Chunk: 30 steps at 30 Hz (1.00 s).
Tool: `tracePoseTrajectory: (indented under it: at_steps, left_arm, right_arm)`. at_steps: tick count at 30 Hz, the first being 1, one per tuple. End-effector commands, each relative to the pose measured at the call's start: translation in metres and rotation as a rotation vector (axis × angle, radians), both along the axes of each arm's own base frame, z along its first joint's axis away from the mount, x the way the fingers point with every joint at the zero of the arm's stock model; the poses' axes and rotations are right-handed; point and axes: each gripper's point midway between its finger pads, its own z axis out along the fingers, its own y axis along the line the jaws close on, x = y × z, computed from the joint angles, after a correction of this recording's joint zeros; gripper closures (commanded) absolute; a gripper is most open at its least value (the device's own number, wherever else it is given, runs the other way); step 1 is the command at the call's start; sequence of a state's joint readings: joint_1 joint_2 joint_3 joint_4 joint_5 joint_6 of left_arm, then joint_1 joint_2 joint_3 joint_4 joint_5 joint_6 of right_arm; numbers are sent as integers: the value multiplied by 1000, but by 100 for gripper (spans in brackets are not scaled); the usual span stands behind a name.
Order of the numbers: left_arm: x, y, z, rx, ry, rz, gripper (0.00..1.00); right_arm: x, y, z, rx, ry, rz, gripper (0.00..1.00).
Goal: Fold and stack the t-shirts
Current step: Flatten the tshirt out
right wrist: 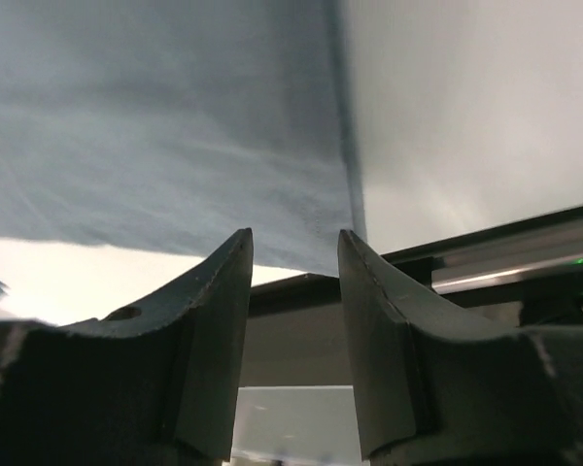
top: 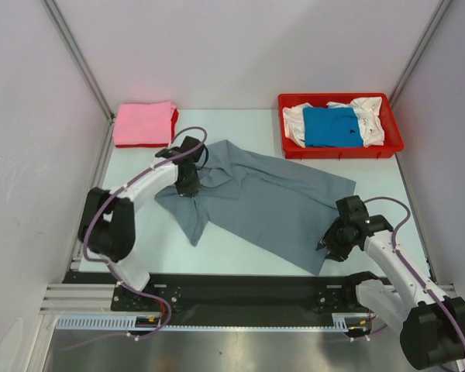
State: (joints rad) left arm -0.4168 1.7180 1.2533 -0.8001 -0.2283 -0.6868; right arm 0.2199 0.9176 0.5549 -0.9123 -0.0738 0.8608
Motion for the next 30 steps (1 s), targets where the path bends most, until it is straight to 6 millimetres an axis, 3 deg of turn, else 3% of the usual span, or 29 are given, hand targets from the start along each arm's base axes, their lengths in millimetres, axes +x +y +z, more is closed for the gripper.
tracePoseTrajectory:
  at_steps: [1,3,7,13,21,30]
  left_arm:
    - [-9,-11,40,-83,-123,-98,100]
    - [-13,-15,63,-134,-210,-134,100]
    - [-34,-17,76,-206,-260,-171,100]
    - [-53,-15,84,-253,-292,-197,100]
    - [-53,-15,88,-253,-303,-210,100]
    - [-54,-16,100,-258,-318,-227,100]
  right_arm:
    - [-3,-13,-7,-16,21,-195,55]
    - [-6,-13,-16,-3,28,-242,57]
    - [-25,-13,-26,4,116,-314,58]
    - [-30,-4,-15,-12,97,-253,50]
    - [-52,16,-23,3,144,-239,49]
    - [-57,10,-36,-10,150,-310,53]
